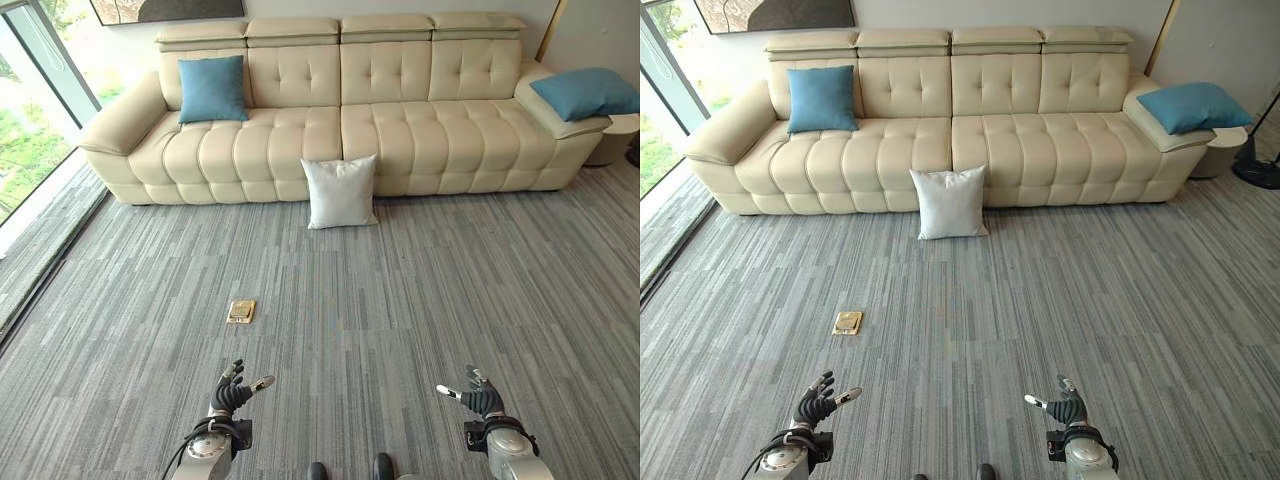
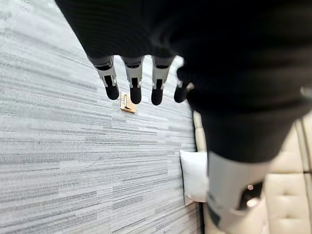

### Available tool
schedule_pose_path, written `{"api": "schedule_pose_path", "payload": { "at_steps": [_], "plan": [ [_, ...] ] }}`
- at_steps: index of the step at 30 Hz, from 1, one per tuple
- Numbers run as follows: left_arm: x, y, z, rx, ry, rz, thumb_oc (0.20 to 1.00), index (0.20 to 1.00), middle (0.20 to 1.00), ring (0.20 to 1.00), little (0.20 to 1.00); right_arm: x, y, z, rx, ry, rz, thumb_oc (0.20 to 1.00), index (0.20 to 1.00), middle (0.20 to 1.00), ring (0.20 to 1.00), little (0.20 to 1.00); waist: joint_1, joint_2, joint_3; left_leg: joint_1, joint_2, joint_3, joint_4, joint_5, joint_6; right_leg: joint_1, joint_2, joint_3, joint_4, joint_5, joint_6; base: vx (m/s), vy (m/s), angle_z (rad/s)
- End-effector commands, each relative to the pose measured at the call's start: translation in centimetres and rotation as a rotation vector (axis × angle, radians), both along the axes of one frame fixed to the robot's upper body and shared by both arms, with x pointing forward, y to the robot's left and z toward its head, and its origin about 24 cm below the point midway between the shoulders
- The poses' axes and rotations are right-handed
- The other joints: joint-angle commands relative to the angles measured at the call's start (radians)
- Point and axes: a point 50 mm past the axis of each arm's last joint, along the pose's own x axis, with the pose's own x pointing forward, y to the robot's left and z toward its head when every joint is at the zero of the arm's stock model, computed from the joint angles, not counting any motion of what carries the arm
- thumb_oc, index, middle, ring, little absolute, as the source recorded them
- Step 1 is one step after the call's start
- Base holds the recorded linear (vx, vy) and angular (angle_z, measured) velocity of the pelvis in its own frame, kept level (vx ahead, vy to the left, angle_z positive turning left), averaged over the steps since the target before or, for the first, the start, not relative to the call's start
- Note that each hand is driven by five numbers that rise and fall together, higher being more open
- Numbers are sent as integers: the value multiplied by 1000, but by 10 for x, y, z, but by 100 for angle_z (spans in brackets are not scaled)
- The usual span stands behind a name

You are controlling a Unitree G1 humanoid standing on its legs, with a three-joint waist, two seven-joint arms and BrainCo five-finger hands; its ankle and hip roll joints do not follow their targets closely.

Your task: Pick up all the scattered cushions and arrange them neatly on the sofa.

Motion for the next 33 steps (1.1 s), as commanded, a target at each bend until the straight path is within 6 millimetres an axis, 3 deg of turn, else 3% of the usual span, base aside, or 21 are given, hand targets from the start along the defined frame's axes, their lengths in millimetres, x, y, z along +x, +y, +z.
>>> {"api": "schedule_pose_path", "payload": {
  "at_steps": [1, 19, 23, 25, 27, 30, 31, 33],
  "plan": [
    [16, 6, 9, 29, -60, -24, 1000, 1000, 1000, 1000, 1000, 18, 3, 11, -6, -82, 18, 1000, 1000, 1000, 1000, 1000, -5, -27, -2, 19, 57, -15, 0, -72, -78, 37, -90, -3, 1, -123, 114, 0, 0, 0],
    [15, 12, 13, 53, -74, 3, 1000, 1000, 1000, 1000, 1000, 19, 1, 16, -22, -96, 40, 1000, 1000, 1000, 1000, 1000, 4, -31, 33, -5, 54, -20, 0, -74, -77, 15, -95, -16, 1, -124, 120, 11, 6, 2],
    [17, 13, 15, 51, -79, -7, 1000, 1000, 1000, 1000, 1000, 20, 1, 17, -25, -89, 72, 1000, 1000, 1000, 1000, 1000, 15, -45, 45, -17, 44, -27, 0, -79, -64, 12, -100, -17, 5, -128, 125, 53, 104, 3],
    [18, 16, 17, 62, -80, -10, 1000, 1000, 1000, 1000, 1000, 23, 1, 19, -29, -98, 78, 1000, 1000, 1000, 1000, 1000, 15, -47, 68, -36, 29, -31, 0, -87, -38, -79, -111, -2, 151, -153, 133, -35, 183, -1],
    [18, 21, 17, 79, -75, -3, 1000, 1000, 1000, 1000, 1000, 23, 2, 19, -26, -94, 84, 1000, 1000, 1000, 1000, 1000, 11, -42, 102, -29, 18, -26, 0, -99, -16, -187, -123, 11, 347, -123, 163, -44, 150, -12],
    [17, 22, 17, 82, -70, 2, 1000, 1000, 1000, 1000, 1000, 22, 2, 18, -25, -88, 80, 1000, 1000, 1000, 1000, 1000, 11, -39, 110, -25, 16, -19, 0, -103, -11, -218, -127, 13, 407, -117, 170, 26, 88, -8],
    [17, 24, 16, 80, -69, 13, 1000, 1000, 1000, 1000, 1000, 16, 2, 14, -18, -72, 63, 1000, 1000, 1000, 1000, 1000, 7, -33, 120, -3, 17, -7, 0, -118, -11, -270, -131, 5, 480, -106, 165, 147, 65, -6],
    [16, 23, 16, 61, -72, 31, 1000, 1000, 1000, 1000, 1000, 15, 0, 13, -15, -65, 44, 1000, 1000, 1000, 1000, 1000, 2, -32, 125, 23, 17, 4, 0, -137, -15, -299, -123, -27, 427, -107, 148, 220, 20, -31]
  ]
}}
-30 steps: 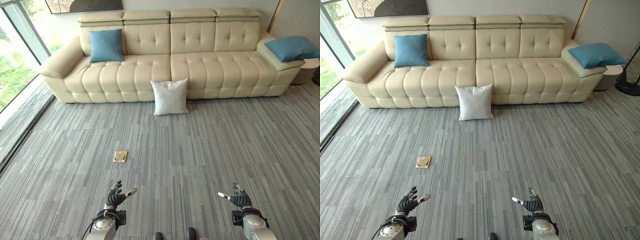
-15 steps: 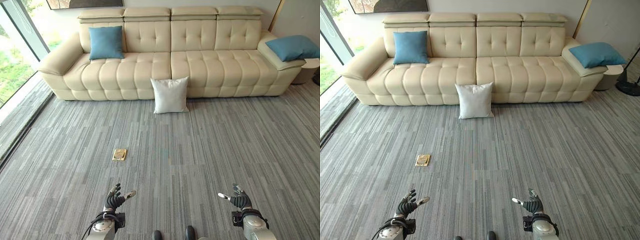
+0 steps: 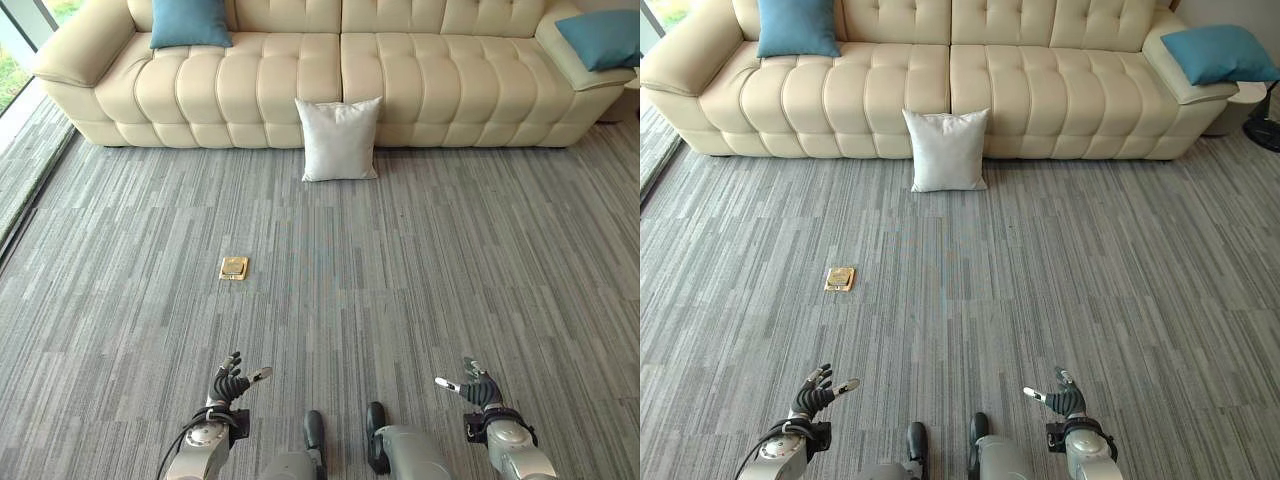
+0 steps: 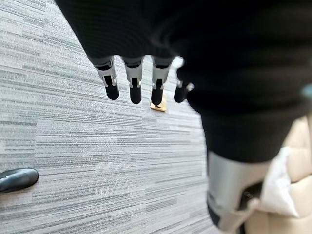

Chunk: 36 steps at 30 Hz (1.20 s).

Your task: Pick up all the scattered cushions and arrange them neatly on the sofa.

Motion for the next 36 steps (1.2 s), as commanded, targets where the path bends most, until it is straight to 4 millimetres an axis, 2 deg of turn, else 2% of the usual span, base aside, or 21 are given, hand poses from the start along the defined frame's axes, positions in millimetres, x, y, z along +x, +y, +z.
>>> {"api": "schedule_pose_path", "payload": {
  "at_steps": [1, 3, 4, 5, 7, 9, 10, 11, 12, 13, 16, 17, 18, 20, 21, 23, 25, 27, 29, 33, 36],
  "plan": [
    [4, 12, 10, 4, -65, 50, 1000, 1000, 1000, 1000, 1000, 10, -2, 10, -16, -61, -5, 1000, 1000, 1000, 1000, 1000, -8, -7, -3, 105, 25, -5, -7, -133, -76, 13, 4, -27, -118, 31, 26, 207, -48, -34],
    [5, 10, 10, -20, -70, 77, 1000, 1000, 1000, 1000, 1000, 10, -3, 10, -28, -53, -6, 1000, 1000, 1000, 1000, 1000, -18, -11, 5, 124, 16, -15, -7, -149, -80, -8, 17, -59, -212, 57, 28, 298, -110, -14],
    [10, 8, 12, -41, -97, 88, 1000, 1000, 1000, 1000, 1000, 4, -4, 8, -44, -36, -4, 1000, 1000, 1000, 1000, 1000, -36, -16, -3, 153, 8, -28, -7, -182, -90, 2, 25, -80, -326, 70, 31, 449, -189, 8],
    [10, 6, 12, -50, -98, 93, 1000, 1000, 1000, 1000, 1000, 0, -3, 5, -38, -25, -6, 1000, 1000, 1000, 1000, 1000, -38, -20, -13, 166, 8, -37, -7, -194, -92, 20, 31, -73, -335, 76, 16, 569, -258, 57],
    [14, -1, 12, -86, -113, 105, 1000, 1000, 1000, 1000, 1000, 0, -7, 6, -40, -34, -21, 1000, 1000, 1000, 1000, 1000, -49, -4, -35, 195, 39, -39, -7, -195, -111, 63, 51, -77, -341, 61, -8, 401, -213, 74],
    [15, -2, 12, -98, -120, 108, 1000, 1000, 1000, 1000, 1000, 1, -9, 7, -35, -43, -29, 1000, 1000, 1000, 1000, 1000, -54, -1, -43, 186, 46, -41, 20, -188, -120, 75, 53, -79, -344, 53, -16, 184, -123, 41],
    [17, -3, 13, -105, -126, 107, 1000, 1000, 1000, 1000, 1000, 2, -9, 8, -34, -52, -28, 1000, 1000, 1000, 1000, 1000, -58, 2, -46, 168, 62, -42, 87, -169, -140, 96, 62, -76, -350, 43, -30, 235, -185, 37],
    [17, -4, 13, -116, -125, 99, 1000, 1000, 1000, 1000, 1000, 2, -11, 9, -25, -56, -33, 1000, 1000, 1000, 1000, 1000, -54, -1, -35, 112, 74, -38, 236, -130, -164, 147, 70, -69, -365, 17, -54, 227, -183, 29],
    [18, -4, 14, -116, -125, 99, 1000, 1000, 1000, 1000, 1000, 2, -11, 9, -25, -56, -33, 1000, 1000, 1000, 1000, 1000, -56, -4, -38, 106, 71, -40, 237, -127, -163, 144, 67, -70, -366, 20, -54, 214, -221, 31],
    [21, -5, 16, -124, -134, 91, 1000, 1000, 1000, 1000, 1000, 4, -14, 10, -28, -60, -33, 1000, 1000, 1000, 1000, 1000, -45, -21, -17, 14, 68, -54, 420, -53, -174, 180, 72, -59, -378, 3, -81, 140, -180, 29],
    [23, -6, 16, -123, -135, 85, 1000, 1000, 1000, 1000, 1000, 3, -16, 9, -27, -49, -38, 1000, 1000, 1000, 1000, 1000, -33, -40, -4, -67, 74, -54, 522, -36, -164, 216, 69, -54, -391, -17, -97, 162, -128, 6],
    [20, -4, 14, -119, -120, 80, 1000, 1000, 1000, 1000, 1000, 1, -17, 7, -21, -38, -44, 1000, 1000, 1000, 1000, 1000, -22, -56, -2, -121, 77, -38, 508, -57, -147, 245, 59, -45, -406, -28, -96, 223, -93, -22],
    [20, -4, 14, -119, -120, 80, 1000, 1000, 1000, 1000, 1000, 0, -17, 7, -21, -38, -45, 1000, 1000, 1000, 1000, 1000, -20, -55, 0, -120, 78, -37, 511, -61, -147, 248, 59, -44, -407, -28, -96, 249, -47, -22],
    [13, -2, 10, -107, -88, 80, 1000, 1000, 1000, 1000, 1000, -2, -21, 6, -27, -26, -46, 1000, 1000, 1000, 1000, 1000, -4, -63, -4, -156, 76, -42, 358, -92, -133, 281, 54, -33, -427, -45, -80, 392, 59, -20],
    [8, -1, 7, -102, -68, 83, 1000, 1000, 1000, 1000, 1000, -4, -23, 6, -38, -16, -39, 1000, 1000, 1000, 1000, 1000, 9, -46, -11, -185, 89, -60, 199, -14, -148, 317, 66, -29, -446, -66, -73, 490, 118, -24],
    [7, -1, 7, -94, -66, 79, 1000, 1000, 1000, 1000, 1000, -6, -25, 6, -55, -12, -37, 1000, 1000, 1000, 1000, 1000, 19, -34, -11, -218, 93, -48, 94, 52, -163, 355, 75, -30, -457, -85, -71, 312, 81, -8],
    [6, -1, 7, -94, -65, 79, 1000, 1000, 1000, 1000, 1000, -6, -25, 6, -55, -11, -37, 1000, 1000, 1000, 1000, 1000, 18, -36, -10, -213, 90, -47, 89, 54, -163, 358, 73, -30, -458, -86, -70, 108, 26, -16],
    [5, 2, 7, -84, -62, 86, 1000, 1000, 1000, 1000, 1000, -9, -25, 3, -64, 7, -33, 1000, 1000, 1000, 1000, 1000, 29, -25, -21, -221, 89, -5, 10, 74, -167, 401, 82, -10, -465, -105, -61, 378, 151, -45],
    [0, 2, 5, -86, -56, 87, 1000, 1000, 1000, 1000, 1000, -12, -23, 2, -67, 16, -12, 1000, 1000, 1000, 1000, 1000, 28, -13, -42, -200, 84, -24, 7, 92, -162, 421, 77, 5, -456, -123, -53, 437, 243, -22],
    [-1, 7, 5, -62, -47, 81, 1000, 1000, 1000, 1000, 1000, -6, -15, 1, -50, 19, 10, 1000, 1000, 1000, 1000, 1000, 36, -36, -66, -157, 50, -12, 40, 42, -126, 413, 35, 46, -381, -130, -30, 317, 194, -34],
    [-3, 13, 4, -49, -33, 95, 1000, 1000, 1000, 1000, 1000, -5, -9, -2, -47, 32, 32, 1000, 1000, 1000, 1000, 1000, 42, -44, -66, -94, 24, -4, 36, -13, -89, 347, 21, 62, -196, -104, 4, 212, 151, -10]
  ]
}}
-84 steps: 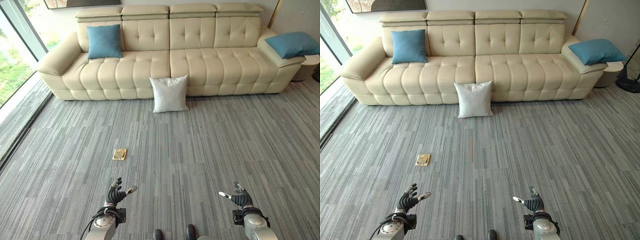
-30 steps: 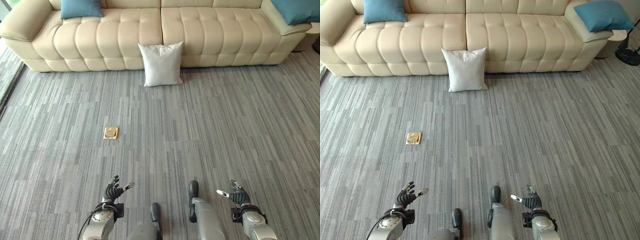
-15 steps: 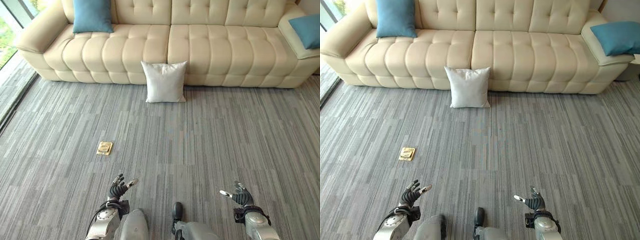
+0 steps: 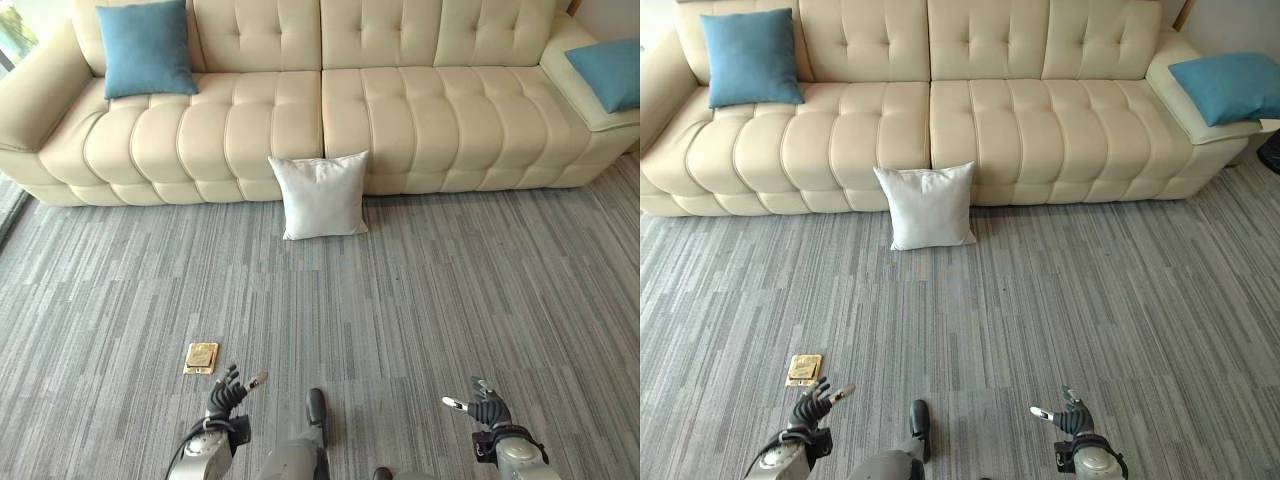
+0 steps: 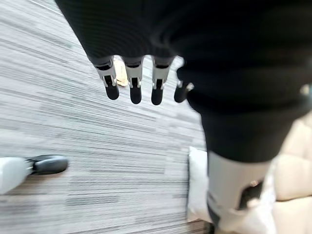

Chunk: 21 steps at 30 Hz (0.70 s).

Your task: Pick up all the scattered cushions and arrange them neatly on the sofa.

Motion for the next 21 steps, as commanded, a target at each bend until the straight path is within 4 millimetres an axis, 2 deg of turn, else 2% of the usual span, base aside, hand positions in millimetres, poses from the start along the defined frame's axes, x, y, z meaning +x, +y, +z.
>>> {"api": "schedule_pose_path", "payload": {
  "at_steps": [1, 2, 3, 4, 5, 6, 7, 8, 9, 12, 14, 15, 17, 18, 21],
  "plan": [
    [4, 15, 12, 73, -53, -14, 1000, 1000, 1000, 1000, 1000, 18, -2, 11, -34, -55, 35, 1000, 1000, 1000, 1000, 1000, 21, -21, -2, 60, 64, -19, 33, -119, -94, -93, -29, 51, 105, 113, 43, 131, 116, 3],
    [4, 17, 12, 78, -51, -12, 1000, 1000, 1000, 1000, 1000, 19, -1, 11, -36, -56, 37, 1000, 1000, 1000, 1000, 1000, 16, -18, 5, 78, 61, -13, 26, -125, -84, -134, -36, 54, 182, 173, 57, 193, 151, 9],
    [6, 18, 14, 86, -60, -12, 1000, 1000, 1000, 1000, 1000, 21, 1, 12, -29, -65, 32, 1000, 1000, 1000, 1000, 1000, 3, 6, 21, 114, 73, -6, 8, -140, -76, -219, -34, 34, 283, 204, 52, 152, 104, 3],
    [6, 18, 14, 86, -60, -12, 1000, 1000, 1000, 1000, 1000, 21, 1, 12, -29, -66, 32, 1000, 1000, 1000, 1000, 1000, 4, 4, 21, 113, 72, -5, 9, -141, -76, -223, -36, 36, 291, 200, 52, 199, 100, -6],
    [9, 16, 16, 79, -72, -13, 1000, 1000, 1000, 1000, 1000, 22, 2, 12, -29, -69, 35, 1000, 1000, 1000, 1000, 1000, -3, 16, 29, 137, 80, -2, 0, -151, -78, -271, -34, 3, 291, 178, 38, 187, 22, 2],
    [10, 16, 17, 75, -81, -11, 1000, 1000, 1000, 1000, 1000, 24, 2, 13, -29, -72, 34, 1000, 1000, 1000, 1000, 1000, -11, 21, 35, 155, 80, -4, -4, -161, -81, -291, -34, -26, 235, 161, 29, 352, -15, 16],
    [13, 15, 20, 73, -98, -17, 1000, 1000, 1000, 1000, 1000, 27, 1, 15, -35, -83, 37, 1000, 1000, 1000, 1000, 1000, -22, 24, 46, 182, 73, -7, -2, -174, -89, -325, -29, -64, 98, 156, 23, 268, -44, 5],
    [13, 15, 20, 72, -98, -16, 1000, 1000, 1000, 1000, 1000, 27, 1, 15, -36, -83, 37, 1000, 1000, 1000, 1000, 1000, -25, 26, 51, 187, 75, -10, -2, -175, -90, -315, -27, -68, 91, 158, 23, 478, -171, -24],
    [22, 14, 26, 89, -133, -29, 1000, 1000, 1000, 1000, 1000, 29, 0, 17, -47, -90, 37, 1000, 1000, 1000, 1000, 1000, -56, 17, 58, 234, 68, -22, -5, -209, -108, -355, -14, -74, -132, 205, 45, 320, -132, -22],
    [26, 11, 28, 89, -149, -47, 1000, 1000, 1000, 1000, 1000, 26, 1, 15, -38, -81, 31, 1000, 1000, 1000, 1000, 1000, -62, 9, 52, 252, 64, -32, 5, -233, -114, -322, -14, -50, -185, 222, 41, 310, -151, 30],
    [27, 7, 28, 78, -155, -56, 1000, 1000, 1000, 1000, 1000, 23, 0, 13, -29, -75, 22, 1000, 1000, 1000, 1000, 1000, -66, 8, 34, 269, 73, -37, 30, -257, -125, -290, -15, -53, -186, 230, 23, 312, -178, 44],
    [29, 4, 29, 65, -161, -63, 1000, 1000, 1000, 1000, 1000, 24, -3, 14, -25, -81, 8, 1000, 1000, 1000, 1000, 1000, -72, 14, 23, 266, 91, -40, 83, -262, -142, -262, -11, -58, -183, 218, 7, 413, -275, 35],
    [32, 1, 30, 61, -166, -84, 1000, 1000, 1000, 1000, 1000, 25, -6, 16, -23, -92, 1, 1000, 1000, 1000, 1000, 1000, -72, 17, 24, 218, 106, -52, 238, -215, -175, -214, 6, -62, -180, 184, -29, 359, -271, 55],
    [33, 1, 31, 50, -177, -77, 1000, 1000, 1000, 1000, 1000, 26, -10, 18, -27, -99, 3, 1000, 1000, 1000, 1000, 1000, -64, 6, 32, 153, 106, -70, 395, -164, -188, -171, 11, -66, -180, 156, -58, 240, -191, 27],
    [30, 2, 28, 35, -161, -58, 1000, 1000, 1000, 1000, 1000, 23, -12, 15, -26, -79, -10, 1000, 1000, 1000, 1000, 1000, -51, -6, 36, 106, 127, -49, 423, -153, -178, -131, 6, -68, -187, 131, -64, 294, -105, -5]
  ]
}}
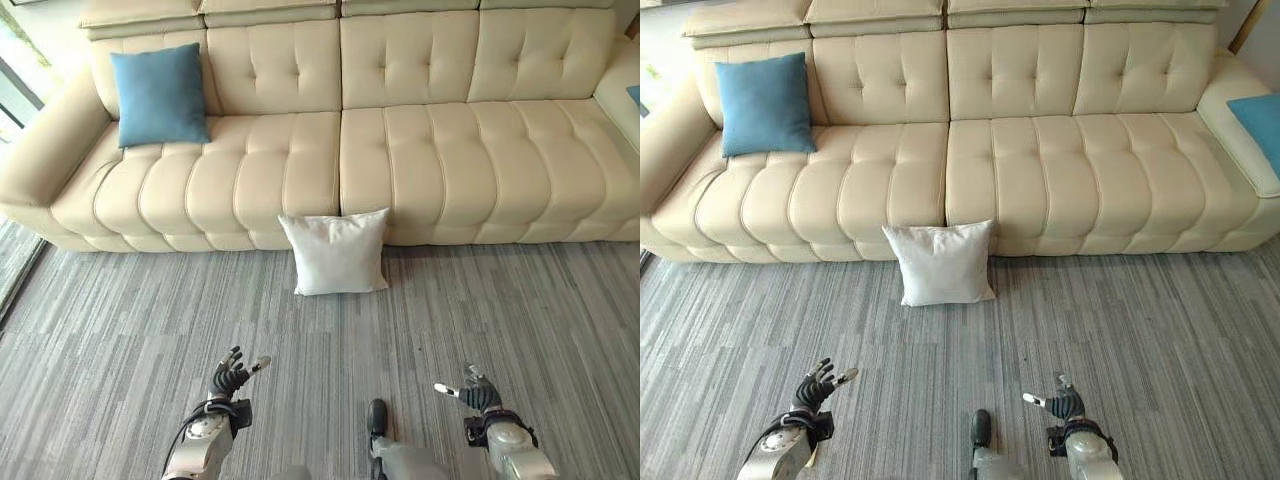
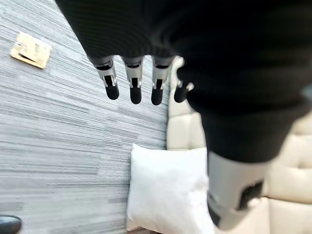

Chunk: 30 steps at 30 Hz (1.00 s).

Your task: Pick up all the scattered cushions and arrange them neatly on the sofa.

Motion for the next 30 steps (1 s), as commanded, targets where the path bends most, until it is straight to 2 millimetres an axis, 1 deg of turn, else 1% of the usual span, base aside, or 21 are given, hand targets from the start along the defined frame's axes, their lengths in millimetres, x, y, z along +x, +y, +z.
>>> {"api": "schedule_pose_path", "payload": {
  "at_steps": [1, 2, 3, 5, 6, 7, 8, 9, 12, 14, 15, 16, 17, 18, 20, 22, 23, 24, 25, 27, 30],
  "plan": [
    [5, 4, 9, 35, -55, -23, 1000, 1000, 1000, 1000, 1000, -7, -20, 2, -30, 0, -38, 1000, 1000, 1000, 1000, 1000, 5, -16, 21, -14, 59, 42, -243, 108, 17, 73, -66, 11, 70, -209, 158, 286, 4, -6],
    [5, 4, 9, 35, -55, -23, 1000, 1000, 1000, 1000, 1000, -7, -20, 2, -30, 1, -38, 1000, 1000, 1000, 1000, 1000, 5, -16, 22, -11, 58, 43, -245, 108, 17, 75, -67, 11, 70, -210, 159, 390, 64, -14],
    [1, 3, 6, 35, -34, -25, 1000, 1000, 1000, 1000, 1000, -8, -21, 2, -38, 7, -34, 1000, 1000, 1000, 1000, 1000, 14, -6, 21, -33, 67, 31, -364, 147, 10, 100, -64, 10, 65, -230, 165, 261, 90, -17],
    [0, 2, 5, 49, -24, -42, 1000, 1000, 1000, 1000, 1000, -9, -23, 3, -54, 8, -31, 1000, 1000, 1000, 1000, 1000, 28, 11, 23, -102, 78, 29, -468, 249, -10, 148, -55, 12, 48, -255, 167, 324, 126, -14],
    [0, 2, 5, 50, -24, -42, 1000, 1000, 1000, 1000, 1000, -9, -23, 3, -54, 8, -31, 1000, 1000, 1000, 1000, 1000, 27, 9, 24, -99, 76, 29, -472, 251, -10, 150, -57, 12, 47, -256, 167, 316, 150, 0],
    [1, 2, 6, 56, -33, -43, 1000, 1000, 1000, 1000, 1000, -8, -22, 2, -61, 12, -29, 1000, 1000, 1000, 1000, 1000, 38, 10, 25, -135, 73, 49, -499, 270, -16, 179, -54, 20, 36, -263, 172, 172, 88, -4],
    [1, 3, 6, 57, -33, -43, 1000, 1000, 1000, 1000, 1000, -8, -22, 2, -61, 12, -29, 1000, 1000, 1000, 1000, 1000, 39, 8, 25, -134, 72, 51, -499, 270, -15, 180, -56, 20, 35, -264, 173, 378, 215, -8],
    [-1, 6, 7, 60, -33, -33, 1000, 1000, 1000, 1000, 1000, -8, -19, 2, -59, 11, -11, 1000, 1000, 1000, 1000, 1000, 43, 13, 7, -104, 75, 56, -534, 272, -11, 196, -55, 35, 35, -270, 185, 292, 178, -27],
    [-2, 8, 6, 68, -30, -29, 1000, 1000, 1000, 1000, 1000, -6, -13, 1, -52, 13, 10, 1000, 1000, 1000, 1000, 1000, 49, 2, -18, -78, 48, 48, -512, 240, 14, 200, -90, 58, 69, -272, 203, 374, 264, -39],
    [-1, 10, 6, 75, -25, -25, 1000, 1000, 1000, 1000, 1000, -7, -9, -2, -40, 28, 18, 1000, 1000, 1000, 1000, 1000, 54, -6, -24, -58, 29, 54, -503, 207, 37, 177, -107, 71, 146, -267, 219, 180, 147, -32],
    [-1, 10, 6, 75, -25, -25, 1000, 1000, 1000, 1000, 1000, -7, -8, -2, -40, 28, 18, 1000, 1000, 1000, 1000, 1000, 55, -6, -24, -59, 29, 55, -502, 207, 38, 175, -108, 72, 149, -269, 219, 138, 174, -9],
    [0, 14, 8, 87, -24, -19, 1000, 1000, 1000, 1000, 1000, -7, -5, -5, -38, 44, 29, 1000, 1000, 1000, 1000, 1000, 49, -4, -10, -27, 15, 62, -504, 179, 64, 107, -116, 95, 298, -227, 242, 122, 178, 5],
    [1, 16, 9, 97, -26, -18, 1000, 1000, 1000, 1000, 1000, -6, -4, -4, -36, 38, 30, 1000, 1000, 1000, 1000, 1000, 45, -1, -7, -19, 14, 72, -507, 172, 71, 68, -117, 105, 355, -206, 255, 120, 178, -4],
    [1, 16, 9, 97, -26, -18, 1000, 1000, 1000, 1000, 1000, -6, -4, -4, -36, 38, 30, 1000, 1000, 1000, 1000, 1000, 47, -2, -8, -20, 14, 74, -507, 171, 72, 64, -118, 107, 360, -207, 256, 78, 99, -12],
    [2, 17, 9, 106, -27, -22, 1000, 1000, 1000, 1000, 1000, -8, -1, -6, -23, 44, 26, 1000, 1000, 1000, 1000, 1000, 35, 11, -1, 13, 15, 84, -522, 158, 80, -8, -112, 111, 435, -184, 252, 88, 78, -6],
    [2, 18, 10, 107, -29, -20, 1000, 1000, 1000, 1000, 1000, -7, 0, -6, -19, 42, 24, 1000, 1000, 1000, 1000, 1000, 31, 16, 2, 29, 15, 90, -528, 151, 83, -35, -110, 98, 431, -184, 244, 191, 33, 2],
    [4, 20, 13, 109, -43, -18, 1000, 1000, 1000, 1000, 1000, -3, 0, -4, -24, 33, 27, 1000, 1000, 1000, 1000, 1000, 18, 24, 14, 76, 18, 104, -541, 129, 78, -87, -104, 32, 317, -185, 229, 308, -13, 8],
    [4, 20, 14, 106, -46, -16, 1000, 1000, 1000, 1000, 1000, -2, 0, -3, -27, 29, 28, 1000, 1000, 1000, 1000, 1000, 13, 21, 19, 85, 17, 104, -540, 125, 76, -92, -103, 18, 269, -175, 232, 247, -39, 12],
    [4, 20, 14, 106, -46, -16, 1000, 1000, 1000, 1000, 1000, -2, -1, -3, -27, 29, 28, 1000, 1000, 1000, 1000, 1000, 12, 23, 20, 87, 18, 103, -540, 124, 76, -88, -102, 16, 265, -173, 232, 112, -55, -55],
    [7, 20, 15, 105, -60, -5, 1000, 1000, 1000, 1000, 1000, -1, 0, -1, -32, 19, 28, 1000, 1000, 1000, 1000, 1000, -8, 17, 26, 119, 19, 100, -546, 115, 65, -117, -90, 10, 164, -137, 240, 196, -118, -45],
    [8, 18, 15, 102, -67, -20, 1000, 1000, 1000, 1000, 1000, -5, -2, -4, -24, 29, 13, 1000, 1000, 1000, 1000, 1000, -12, 9, 20, 137, 14, 92, -542, 99, 58, -85, -89, 22, 127, -130, 235, 166, -131, 20]
  ]
}}
